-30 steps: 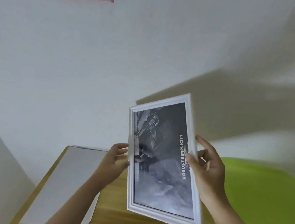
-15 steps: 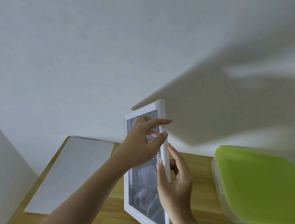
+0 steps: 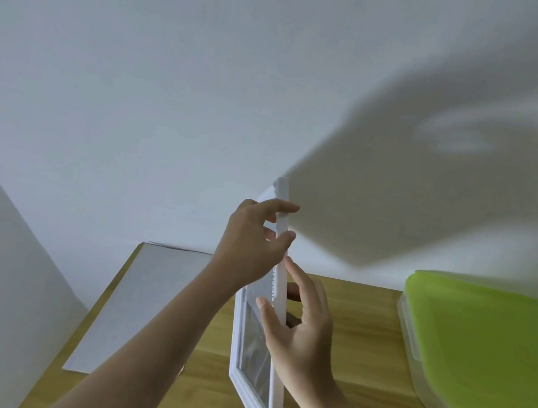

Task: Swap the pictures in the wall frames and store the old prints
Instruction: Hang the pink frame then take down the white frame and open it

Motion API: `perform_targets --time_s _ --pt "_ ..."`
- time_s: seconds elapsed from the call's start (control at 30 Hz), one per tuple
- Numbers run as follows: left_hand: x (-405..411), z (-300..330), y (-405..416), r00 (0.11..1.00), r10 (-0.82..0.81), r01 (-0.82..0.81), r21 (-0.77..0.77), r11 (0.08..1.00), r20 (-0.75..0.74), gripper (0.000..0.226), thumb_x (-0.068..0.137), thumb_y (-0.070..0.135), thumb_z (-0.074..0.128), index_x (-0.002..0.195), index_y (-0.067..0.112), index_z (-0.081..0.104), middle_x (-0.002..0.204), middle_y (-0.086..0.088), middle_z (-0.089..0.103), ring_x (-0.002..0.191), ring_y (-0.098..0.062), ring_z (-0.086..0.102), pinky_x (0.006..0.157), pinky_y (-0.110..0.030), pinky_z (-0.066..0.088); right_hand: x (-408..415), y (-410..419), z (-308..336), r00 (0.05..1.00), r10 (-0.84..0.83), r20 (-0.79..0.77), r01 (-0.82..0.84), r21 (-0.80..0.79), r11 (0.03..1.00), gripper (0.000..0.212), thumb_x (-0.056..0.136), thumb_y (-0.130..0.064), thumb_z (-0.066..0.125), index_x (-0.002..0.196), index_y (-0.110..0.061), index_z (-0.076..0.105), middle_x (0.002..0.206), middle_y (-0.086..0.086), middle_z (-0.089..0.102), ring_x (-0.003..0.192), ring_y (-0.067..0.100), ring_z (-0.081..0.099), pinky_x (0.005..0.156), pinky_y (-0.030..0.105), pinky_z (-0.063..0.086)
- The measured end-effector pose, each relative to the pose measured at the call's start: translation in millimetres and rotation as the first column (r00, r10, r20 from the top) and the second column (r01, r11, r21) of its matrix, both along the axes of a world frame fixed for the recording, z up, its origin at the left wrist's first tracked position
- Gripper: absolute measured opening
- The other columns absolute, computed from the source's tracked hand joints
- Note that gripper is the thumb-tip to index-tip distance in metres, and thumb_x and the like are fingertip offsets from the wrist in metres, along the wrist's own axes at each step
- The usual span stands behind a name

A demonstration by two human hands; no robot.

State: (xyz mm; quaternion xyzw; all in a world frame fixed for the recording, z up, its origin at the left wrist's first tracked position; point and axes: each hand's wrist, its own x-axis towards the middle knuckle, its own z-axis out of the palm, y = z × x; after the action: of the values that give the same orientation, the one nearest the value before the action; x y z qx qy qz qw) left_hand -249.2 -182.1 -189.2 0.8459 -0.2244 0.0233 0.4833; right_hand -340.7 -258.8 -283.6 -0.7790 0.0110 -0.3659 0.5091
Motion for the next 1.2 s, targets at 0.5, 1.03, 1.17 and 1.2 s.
perform_targets --time_s 0.5,1.03,1.17,1.2 --pt "29.4 -10.7 63.6 0.981 0.174 -0.189 -0.208 0.960 -0.091 0.039 0.080 0.001 0.054 0.105 0.028 0.068 0.102 -0.002 0.067 0.074 -0.027 0.068 0.070 -0.037 0.058 5.7 -48.0 -52.4 0.884 0.138 -0.446 -0.005 0.287 0.958 0.059 0.087 -0.032 0.063 0.138 -0.041 0.036 0.128 -0.007 0.039 0.114 -0.003 0.045 0.094 0.012 0.040" --pt "35.0 -140.9 86.8 0.934 0.079 -0.112 -0.074 0.991 -0.349 0.048 0.083 0.008 0.061 0.122 0.035 0.052 0.121 -0.002 0.060 0.074 -0.017 0.069 0.070 -0.033 0.058 -14.3 -52.8 -93.8 0.802 -0.059 -0.594 0.186 0.154 0.970 0.060 0.080 -0.014 0.073 0.133 -0.022 0.048 0.118 0.007 0.042 0.083 0.003 0.052 0.065 -0.005 0.036" --pt "17.9 -184.4 87.8 0.883 0.093 -0.082 0.044 0.996 -0.460 0.064 0.080 0.008 0.066 0.136 0.027 0.042 0.131 -0.004 0.052 0.111 -0.020 0.056 0.087 -0.035 0.054 -25.3 -46.5 -111.3 0.736 -0.074 -0.674 0.225 0.140 0.964 0.061 0.079 -0.012 0.073 0.134 -0.020 0.048 0.120 0.009 0.041 0.072 0.003 0.051 0.059 -0.003 0.038" --pt "14.0 -192.6 87.9 0.874 0.090 -0.064 0.070 0.995 -0.478 0.068 0.079 0.008 0.067 0.139 0.024 0.039 0.134 -0.004 0.049 0.119 -0.020 0.052 0.094 -0.036 0.049 -28.3 -44.5 -117.1 0.720 -0.080 -0.690 0.233 0.132 0.963 0.061 0.079 -0.012 0.073 0.134 -0.020 0.048 0.121 0.010 0.042 0.073 0.003 0.051 0.060 -0.003 0.038"
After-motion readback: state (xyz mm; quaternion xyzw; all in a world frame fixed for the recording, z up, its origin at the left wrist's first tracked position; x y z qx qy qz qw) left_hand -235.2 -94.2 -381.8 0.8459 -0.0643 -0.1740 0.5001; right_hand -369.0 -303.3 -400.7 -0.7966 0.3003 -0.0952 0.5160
